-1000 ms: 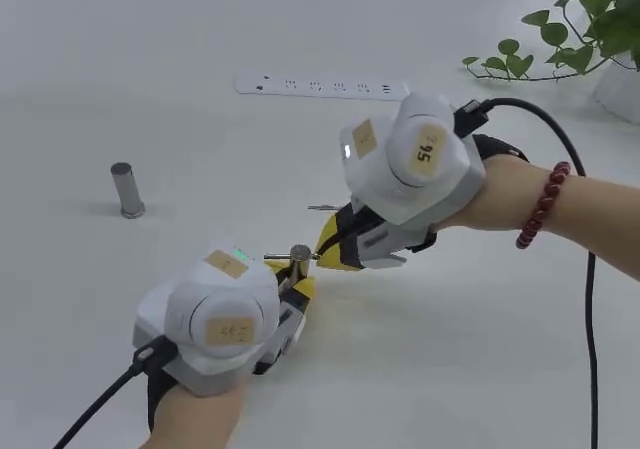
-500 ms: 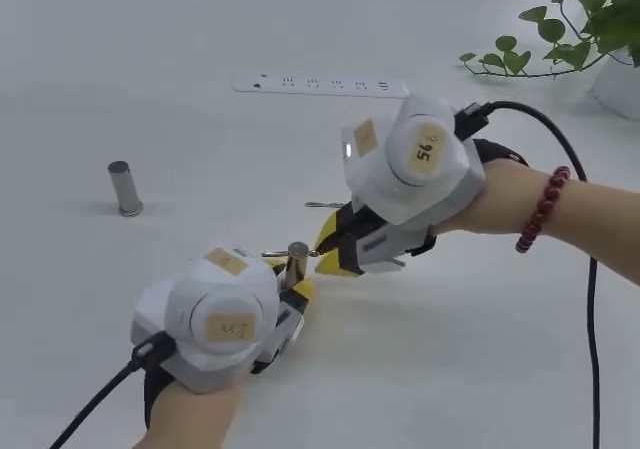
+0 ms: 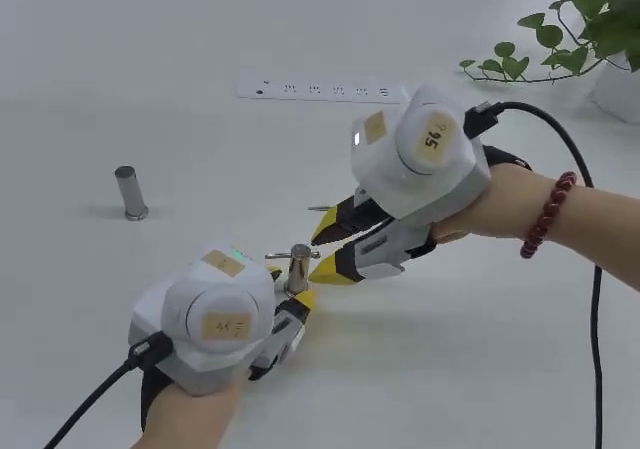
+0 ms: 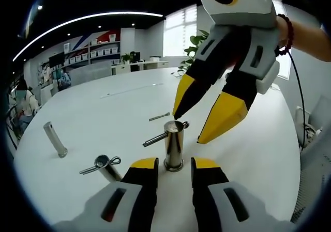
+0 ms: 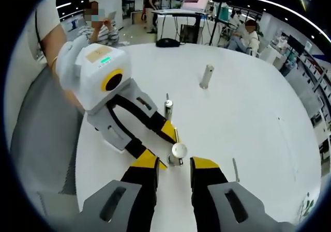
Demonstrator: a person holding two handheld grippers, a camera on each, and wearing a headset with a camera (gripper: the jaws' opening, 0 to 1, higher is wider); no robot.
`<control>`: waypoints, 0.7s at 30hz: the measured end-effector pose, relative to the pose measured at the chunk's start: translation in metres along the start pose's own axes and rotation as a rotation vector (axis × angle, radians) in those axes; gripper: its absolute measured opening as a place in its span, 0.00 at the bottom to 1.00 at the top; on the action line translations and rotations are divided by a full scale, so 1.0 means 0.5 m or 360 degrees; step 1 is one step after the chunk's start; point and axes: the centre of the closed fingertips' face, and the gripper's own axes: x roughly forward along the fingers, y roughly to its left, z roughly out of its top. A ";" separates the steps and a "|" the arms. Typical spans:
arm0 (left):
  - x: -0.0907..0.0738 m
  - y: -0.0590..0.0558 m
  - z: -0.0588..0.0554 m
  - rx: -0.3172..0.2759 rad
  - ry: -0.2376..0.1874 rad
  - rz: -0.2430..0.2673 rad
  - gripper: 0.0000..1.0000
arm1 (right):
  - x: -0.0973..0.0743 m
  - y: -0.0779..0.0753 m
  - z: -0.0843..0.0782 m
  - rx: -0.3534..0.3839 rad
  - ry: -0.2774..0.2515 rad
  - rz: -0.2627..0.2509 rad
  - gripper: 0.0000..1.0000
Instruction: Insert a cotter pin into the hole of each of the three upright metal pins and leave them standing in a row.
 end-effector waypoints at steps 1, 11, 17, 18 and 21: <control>-0.002 -0.001 -0.002 0.0003 0.0009 -0.0008 0.24 | -0.001 0.001 0.002 0.0008 -0.0006 -0.0003 0.28; -0.031 -0.020 -0.005 -0.0002 0.0038 -0.0050 0.26 | -0.017 0.005 0.024 0.0118 -0.0101 -0.0049 0.33; -0.057 -0.025 -0.007 -0.0046 0.0069 -0.0075 0.27 | -0.030 -0.003 0.040 0.0251 -0.0196 -0.0082 0.35; -0.064 -0.026 -0.006 -0.0055 0.0069 -0.0079 0.28 | -0.032 -0.004 0.042 0.0267 -0.0207 -0.0086 0.35; -0.080 -0.029 0.000 -0.0069 0.0059 -0.0095 0.29 | -0.039 -0.008 0.053 0.0331 -0.0257 -0.0097 0.37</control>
